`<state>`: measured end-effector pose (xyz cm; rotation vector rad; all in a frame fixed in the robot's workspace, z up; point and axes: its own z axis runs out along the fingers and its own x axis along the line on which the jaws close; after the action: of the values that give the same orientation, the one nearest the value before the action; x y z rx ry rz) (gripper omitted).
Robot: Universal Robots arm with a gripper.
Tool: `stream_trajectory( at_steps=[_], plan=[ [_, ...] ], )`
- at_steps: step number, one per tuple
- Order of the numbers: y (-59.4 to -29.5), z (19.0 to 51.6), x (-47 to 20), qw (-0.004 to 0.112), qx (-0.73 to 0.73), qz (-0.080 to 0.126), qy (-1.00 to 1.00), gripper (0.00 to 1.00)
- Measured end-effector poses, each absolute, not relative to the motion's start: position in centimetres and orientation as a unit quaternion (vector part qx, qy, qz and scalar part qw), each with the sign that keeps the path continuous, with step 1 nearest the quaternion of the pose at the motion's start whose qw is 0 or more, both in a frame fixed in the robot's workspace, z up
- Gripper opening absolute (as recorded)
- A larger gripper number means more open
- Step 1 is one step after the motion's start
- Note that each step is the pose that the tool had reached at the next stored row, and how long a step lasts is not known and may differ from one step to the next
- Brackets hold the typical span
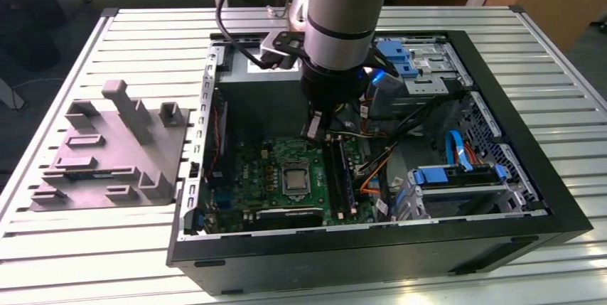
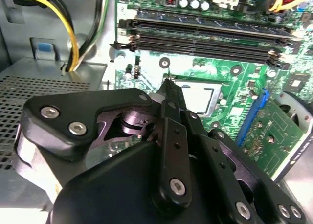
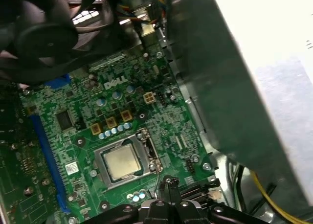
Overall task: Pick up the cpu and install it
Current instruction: 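Install the first cpu locking lever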
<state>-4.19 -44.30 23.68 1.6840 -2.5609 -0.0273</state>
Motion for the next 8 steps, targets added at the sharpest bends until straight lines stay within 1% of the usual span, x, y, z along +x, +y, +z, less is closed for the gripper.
stream_trajectory(
  at_steps=[8],
  plan=[
    [-44.84, 23.58, -4.25, 0.038, 0.567, -0.008, -0.823, 0.11]
  ],
)
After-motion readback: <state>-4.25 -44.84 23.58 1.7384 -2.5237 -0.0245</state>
